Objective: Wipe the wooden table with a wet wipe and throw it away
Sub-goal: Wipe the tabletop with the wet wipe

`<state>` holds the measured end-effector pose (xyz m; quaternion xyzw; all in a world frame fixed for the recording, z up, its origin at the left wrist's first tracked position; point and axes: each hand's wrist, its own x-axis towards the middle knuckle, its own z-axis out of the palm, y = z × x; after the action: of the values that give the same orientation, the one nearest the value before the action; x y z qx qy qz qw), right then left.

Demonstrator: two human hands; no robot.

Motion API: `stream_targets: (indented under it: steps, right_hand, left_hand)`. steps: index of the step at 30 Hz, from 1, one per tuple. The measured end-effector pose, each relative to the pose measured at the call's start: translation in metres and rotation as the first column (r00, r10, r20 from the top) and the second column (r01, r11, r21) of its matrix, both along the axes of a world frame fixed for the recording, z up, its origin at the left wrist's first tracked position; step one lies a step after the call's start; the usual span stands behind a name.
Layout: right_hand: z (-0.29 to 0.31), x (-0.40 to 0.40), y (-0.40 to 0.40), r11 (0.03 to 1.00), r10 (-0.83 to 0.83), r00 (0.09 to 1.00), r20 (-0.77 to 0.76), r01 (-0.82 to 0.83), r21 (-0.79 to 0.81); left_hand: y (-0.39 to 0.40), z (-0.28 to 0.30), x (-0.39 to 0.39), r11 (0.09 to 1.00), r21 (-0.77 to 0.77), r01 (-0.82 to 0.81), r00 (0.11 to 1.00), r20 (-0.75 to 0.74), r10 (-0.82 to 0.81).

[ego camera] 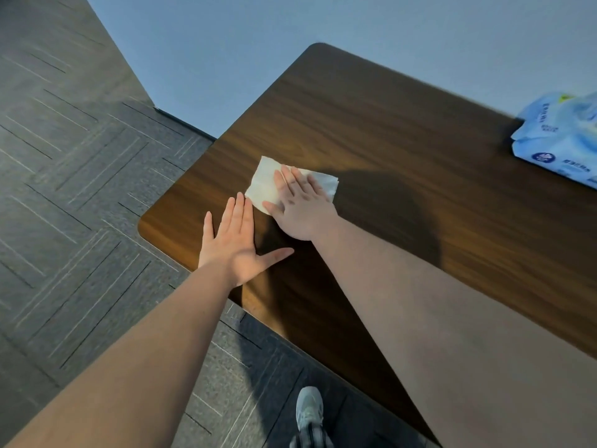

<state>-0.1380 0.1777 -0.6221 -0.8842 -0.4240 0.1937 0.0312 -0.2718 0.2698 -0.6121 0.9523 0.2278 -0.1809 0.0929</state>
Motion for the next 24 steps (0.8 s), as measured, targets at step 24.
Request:
stream_targets:
  steps: [24]
  right_hand:
    - [-0.003, -0.072, -0.443, 0.768, -0.634, 0.772, 0.034, 0.635, -0.088]
  left_hand:
    - [-0.284, 0.015, 0.014, 0.844, -0.019, 0.535, 0.844, 0.043, -0.534]
